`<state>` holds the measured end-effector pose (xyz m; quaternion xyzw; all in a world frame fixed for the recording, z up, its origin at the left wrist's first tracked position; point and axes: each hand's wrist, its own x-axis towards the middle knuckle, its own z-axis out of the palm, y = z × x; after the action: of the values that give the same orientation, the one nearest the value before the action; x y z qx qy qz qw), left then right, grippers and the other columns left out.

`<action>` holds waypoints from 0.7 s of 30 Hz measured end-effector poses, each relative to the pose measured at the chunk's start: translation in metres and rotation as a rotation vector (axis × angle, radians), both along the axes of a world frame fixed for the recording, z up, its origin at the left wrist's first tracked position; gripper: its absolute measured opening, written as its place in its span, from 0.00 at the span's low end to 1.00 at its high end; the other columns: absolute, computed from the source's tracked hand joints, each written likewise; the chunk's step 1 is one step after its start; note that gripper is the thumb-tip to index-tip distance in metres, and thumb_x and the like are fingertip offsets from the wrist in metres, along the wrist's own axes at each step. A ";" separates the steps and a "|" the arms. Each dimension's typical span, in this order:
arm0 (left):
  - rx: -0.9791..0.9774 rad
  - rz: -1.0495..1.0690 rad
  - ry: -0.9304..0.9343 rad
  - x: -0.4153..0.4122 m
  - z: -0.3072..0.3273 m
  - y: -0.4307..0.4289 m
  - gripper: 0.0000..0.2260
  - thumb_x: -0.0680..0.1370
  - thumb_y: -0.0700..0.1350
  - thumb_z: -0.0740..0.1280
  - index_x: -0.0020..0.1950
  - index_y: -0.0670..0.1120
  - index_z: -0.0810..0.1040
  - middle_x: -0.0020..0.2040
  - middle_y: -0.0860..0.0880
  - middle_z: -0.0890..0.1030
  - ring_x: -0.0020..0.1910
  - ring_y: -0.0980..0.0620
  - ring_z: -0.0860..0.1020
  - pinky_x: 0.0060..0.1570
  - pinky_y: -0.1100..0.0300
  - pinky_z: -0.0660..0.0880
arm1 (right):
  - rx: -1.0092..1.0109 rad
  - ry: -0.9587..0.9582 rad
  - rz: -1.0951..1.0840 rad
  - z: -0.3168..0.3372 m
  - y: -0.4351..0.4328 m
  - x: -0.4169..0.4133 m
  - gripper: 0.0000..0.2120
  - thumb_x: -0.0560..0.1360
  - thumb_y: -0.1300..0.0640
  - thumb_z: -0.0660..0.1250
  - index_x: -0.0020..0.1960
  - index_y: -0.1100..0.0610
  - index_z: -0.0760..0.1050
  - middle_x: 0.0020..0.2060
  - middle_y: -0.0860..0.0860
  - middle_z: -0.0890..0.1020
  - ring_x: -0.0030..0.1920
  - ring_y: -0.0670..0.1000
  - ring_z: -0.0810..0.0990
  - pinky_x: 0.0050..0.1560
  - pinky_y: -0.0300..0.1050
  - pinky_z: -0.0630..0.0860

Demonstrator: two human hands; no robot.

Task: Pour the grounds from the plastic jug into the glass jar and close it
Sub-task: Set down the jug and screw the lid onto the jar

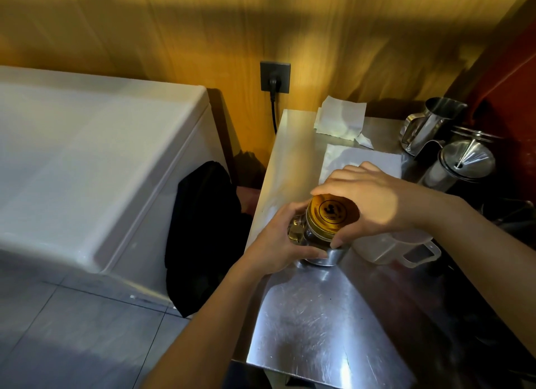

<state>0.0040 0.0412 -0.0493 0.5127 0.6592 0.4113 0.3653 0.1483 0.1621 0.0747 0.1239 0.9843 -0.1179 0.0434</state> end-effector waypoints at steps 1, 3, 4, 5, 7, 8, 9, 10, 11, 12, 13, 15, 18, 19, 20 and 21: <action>0.001 0.003 0.000 0.000 0.000 0.000 0.34 0.60 0.57 0.79 0.57 0.73 0.63 0.57 0.67 0.71 0.57 0.71 0.69 0.52 0.69 0.69 | -0.030 0.004 0.009 0.001 0.000 0.002 0.33 0.62 0.34 0.70 0.62 0.45 0.68 0.54 0.46 0.73 0.54 0.46 0.66 0.55 0.46 0.59; 0.004 0.006 -0.004 -0.001 0.000 0.000 0.34 0.60 0.57 0.79 0.57 0.73 0.63 0.57 0.66 0.71 0.58 0.68 0.70 0.54 0.66 0.71 | -0.102 0.001 0.041 0.004 0.000 0.004 0.32 0.64 0.41 0.73 0.64 0.45 0.67 0.57 0.46 0.72 0.58 0.46 0.66 0.58 0.48 0.59; 0.003 0.006 -0.006 -0.001 0.000 0.000 0.34 0.60 0.57 0.79 0.57 0.72 0.63 0.57 0.65 0.71 0.58 0.67 0.70 0.56 0.64 0.71 | -0.127 -0.001 0.060 0.005 0.000 0.005 0.31 0.65 0.45 0.74 0.64 0.44 0.67 0.58 0.45 0.72 0.59 0.46 0.67 0.58 0.48 0.60; 0.001 0.004 -0.005 -0.001 0.000 0.000 0.34 0.60 0.56 0.79 0.58 0.70 0.64 0.58 0.65 0.71 0.59 0.66 0.70 0.57 0.63 0.71 | -0.142 0.001 0.074 0.005 0.001 0.005 0.29 0.65 0.47 0.74 0.63 0.44 0.67 0.57 0.45 0.73 0.58 0.46 0.68 0.58 0.48 0.60; 0.000 0.001 -0.004 -0.001 0.000 0.000 0.35 0.61 0.55 0.79 0.61 0.66 0.64 0.58 0.64 0.71 0.59 0.66 0.70 0.57 0.62 0.71 | -0.132 0.001 0.071 0.005 0.000 0.005 0.27 0.66 0.47 0.73 0.62 0.45 0.68 0.54 0.45 0.74 0.55 0.45 0.69 0.55 0.45 0.61; 0.001 -0.001 -0.004 0.000 0.001 -0.001 0.35 0.61 0.55 0.80 0.62 0.64 0.65 0.58 0.64 0.71 0.59 0.67 0.70 0.57 0.63 0.71 | -0.085 -0.004 0.045 0.004 -0.001 0.004 0.27 0.65 0.42 0.72 0.62 0.45 0.68 0.53 0.46 0.74 0.53 0.45 0.68 0.52 0.43 0.60; 0.002 -0.003 -0.004 0.000 0.002 -0.001 0.35 0.61 0.55 0.80 0.62 0.63 0.66 0.57 0.65 0.71 0.58 0.68 0.70 0.56 0.64 0.70 | -0.015 -0.014 0.003 0.003 -0.003 0.003 0.29 0.65 0.36 0.68 0.62 0.46 0.68 0.52 0.46 0.74 0.50 0.45 0.67 0.49 0.41 0.58; 0.004 -0.005 -0.005 -0.001 0.002 -0.001 0.35 0.61 0.55 0.80 0.63 0.62 0.66 0.57 0.66 0.71 0.57 0.68 0.70 0.56 0.65 0.70 | 0.062 -0.027 -0.049 0.002 -0.005 0.002 0.33 0.63 0.29 0.62 0.62 0.46 0.67 0.52 0.47 0.74 0.48 0.45 0.66 0.46 0.40 0.56; 0.004 -0.007 -0.007 -0.001 0.002 -0.001 0.35 0.61 0.55 0.79 0.63 0.61 0.66 0.57 0.66 0.71 0.57 0.68 0.70 0.56 0.64 0.71 | 0.126 -0.035 -0.087 0.001 -0.007 0.001 0.38 0.61 0.25 0.56 0.63 0.47 0.67 0.52 0.48 0.74 0.48 0.46 0.66 0.47 0.41 0.56; 0.002 -0.008 -0.008 -0.001 0.002 -0.001 0.34 0.61 0.55 0.79 0.63 0.61 0.66 0.56 0.67 0.71 0.57 0.68 0.70 0.56 0.63 0.71 | 0.160 -0.035 -0.095 0.000 -0.009 0.001 0.41 0.60 0.23 0.53 0.64 0.48 0.66 0.53 0.48 0.74 0.50 0.47 0.67 0.50 0.42 0.58; -0.002 -0.007 -0.003 -0.001 0.002 -0.001 0.34 0.61 0.55 0.79 0.63 0.62 0.66 0.56 0.68 0.70 0.57 0.67 0.70 0.57 0.62 0.72 | 0.151 -0.030 -0.078 0.000 -0.010 0.002 0.40 0.61 0.24 0.55 0.65 0.47 0.64 0.56 0.48 0.73 0.53 0.48 0.67 0.54 0.44 0.58; -0.013 0.003 0.006 0.000 0.002 -0.001 0.34 0.61 0.56 0.79 0.60 0.66 0.65 0.56 0.68 0.70 0.58 0.67 0.70 0.57 0.61 0.72 | 0.039 -0.025 -0.005 0.000 -0.010 0.003 0.35 0.65 0.32 0.65 0.66 0.46 0.63 0.60 0.48 0.71 0.57 0.48 0.66 0.58 0.46 0.57; -0.023 0.019 0.001 0.000 0.001 -0.001 0.33 0.61 0.55 0.79 0.56 0.73 0.63 0.54 0.70 0.71 0.56 0.71 0.69 0.55 0.65 0.70 | -0.064 -0.027 0.050 0.003 -0.011 0.002 0.27 0.67 0.45 0.71 0.63 0.45 0.67 0.55 0.47 0.73 0.54 0.48 0.70 0.56 0.48 0.65; -0.022 0.019 0.001 0.000 0.001 -0.001 0.33 0.61 0.55 0.79 0.56 0.73 0.63 0.55 0.70 0.71 0.56 0.71 0.69 0.54 0.66 0.70 | -0.030 -0.017 0.015 0.003 -0.013 0.001 0.27 0.67 0.42 0.70 0.63 0.46 0.67 0.54 0.47 0.74 0.53 0.49 0.71 0.53 0.46 0.67; -0.021 0.018 0.001 0.000 0.001 0.000 0.33 0.61 0.56 0.79 0.57 0.73 0.64 0.55 0.69 0.71 0.56 0.71 0.70 0.55 0.65 0.70 | 0.034 -0.015 -0.037 0.003 -0.014 0.001 0.29 0.66 0.36 0.66 0.63 0.47 0.67 0.54 0.47 0.74 0.52 0.50 0.72 0.52 0.45 0.67; -0.020 0.016 0.000 0.001 0.001 0.000 0.33 0.61 0.56 0.79 0.57 0.72 0.64 0.56 0.68 0.71 0.56 0.70 0.70 0.55 0.65 0.70 | 0.110 -0.028 -0.094 0.003 -0.015 0.000 0.33 0.65 0.30 0.62 0.64 0.47 0.66 0.54 0.47 0.75 0.52 0.50 0.73 0.52 0.45 0.67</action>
<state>0.0045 0.0408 -0.0486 0.5037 0.6675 0.4076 0.3669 0.1482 0.1474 0.0774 0.1737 0.9817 -0.0641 0.0449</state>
